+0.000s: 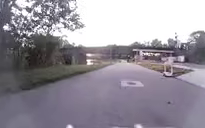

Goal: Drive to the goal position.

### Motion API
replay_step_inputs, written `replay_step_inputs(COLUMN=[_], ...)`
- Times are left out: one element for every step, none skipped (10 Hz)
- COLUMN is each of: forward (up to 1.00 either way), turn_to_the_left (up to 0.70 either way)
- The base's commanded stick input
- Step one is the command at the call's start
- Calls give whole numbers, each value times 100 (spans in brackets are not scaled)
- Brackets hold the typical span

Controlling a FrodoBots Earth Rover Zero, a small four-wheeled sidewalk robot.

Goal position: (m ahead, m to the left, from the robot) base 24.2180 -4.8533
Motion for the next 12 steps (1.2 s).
replay_step_inputs(forward=[70,70,70,70,70,70,70,70,70,70,70,70], turn_to_the_left=[0,0,0,0,0,0,0,0,0,0,0,0])
